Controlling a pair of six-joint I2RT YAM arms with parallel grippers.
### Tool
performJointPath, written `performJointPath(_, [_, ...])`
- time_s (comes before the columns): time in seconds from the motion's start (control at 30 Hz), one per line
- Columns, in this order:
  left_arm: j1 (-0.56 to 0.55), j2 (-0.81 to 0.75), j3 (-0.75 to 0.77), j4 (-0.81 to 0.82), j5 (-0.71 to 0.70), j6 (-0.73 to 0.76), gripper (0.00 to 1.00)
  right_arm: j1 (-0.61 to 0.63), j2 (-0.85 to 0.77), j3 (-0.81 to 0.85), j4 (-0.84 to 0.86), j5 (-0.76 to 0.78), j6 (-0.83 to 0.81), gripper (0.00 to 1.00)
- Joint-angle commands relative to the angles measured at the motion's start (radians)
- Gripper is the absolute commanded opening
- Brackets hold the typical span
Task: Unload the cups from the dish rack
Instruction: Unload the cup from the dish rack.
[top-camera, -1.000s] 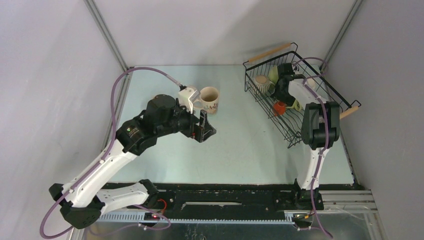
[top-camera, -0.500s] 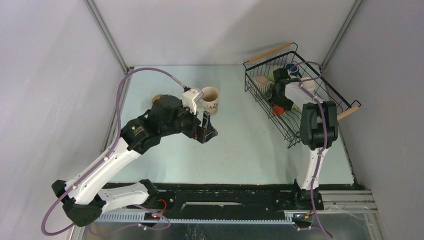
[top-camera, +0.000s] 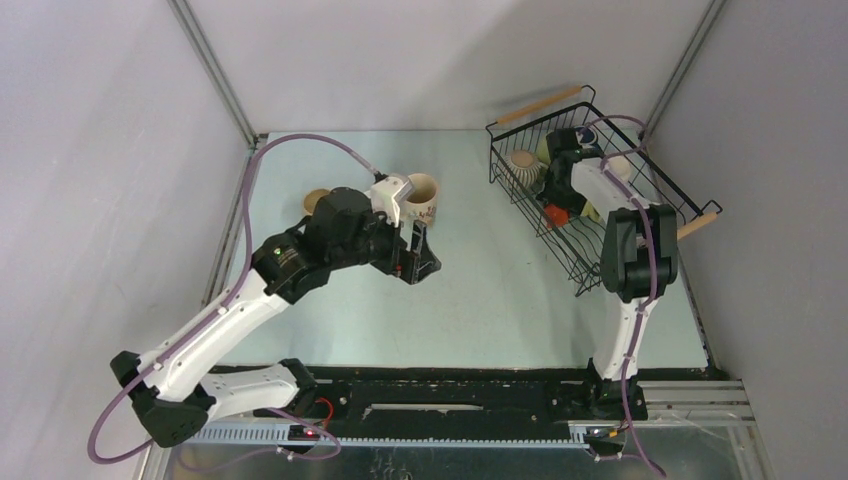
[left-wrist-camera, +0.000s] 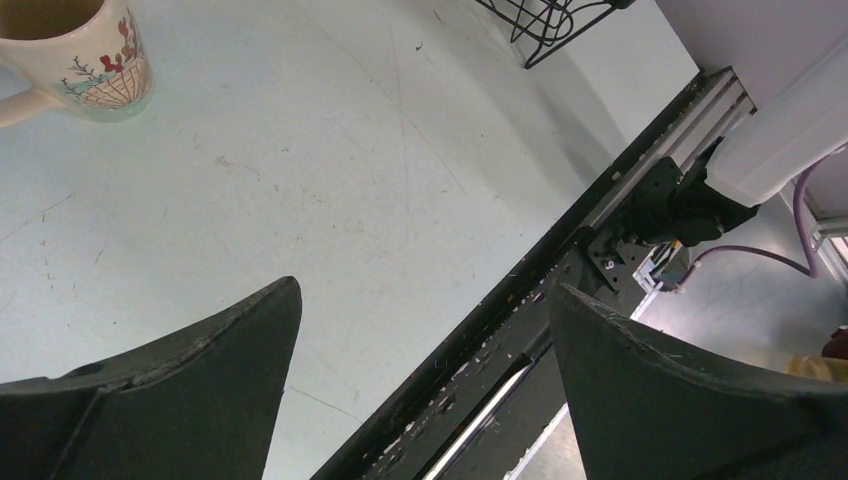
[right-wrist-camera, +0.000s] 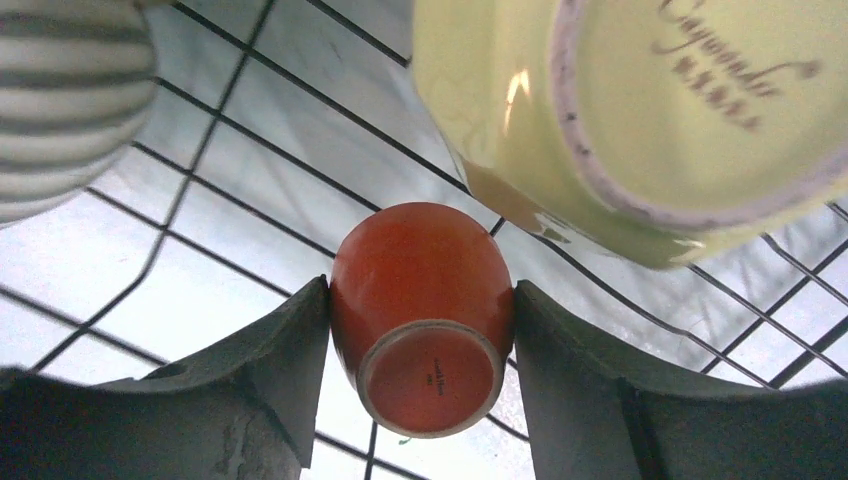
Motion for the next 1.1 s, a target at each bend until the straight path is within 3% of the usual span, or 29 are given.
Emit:
performJointPath(0.0, [-0.008,0.023,-0.017,0.052,-0.005,-0.029,1.00,-0.005,-0.110,0.085,-0.037,-0.007,-0.012,0.33])
performJointPath(0.6, [0.017,0.122,0.018,0.198,0.078,-0.124,1.00,-0.080,-0.263,0.202,-0.154,-0.123,-0.053,0.32])
performJointPath(1.07, [0.124,0.145,-0.079,0.514,0.193,-0.293,1.00,-0.006,-0.401,0.235,-0.173,-0.495,-0.004,0.33])
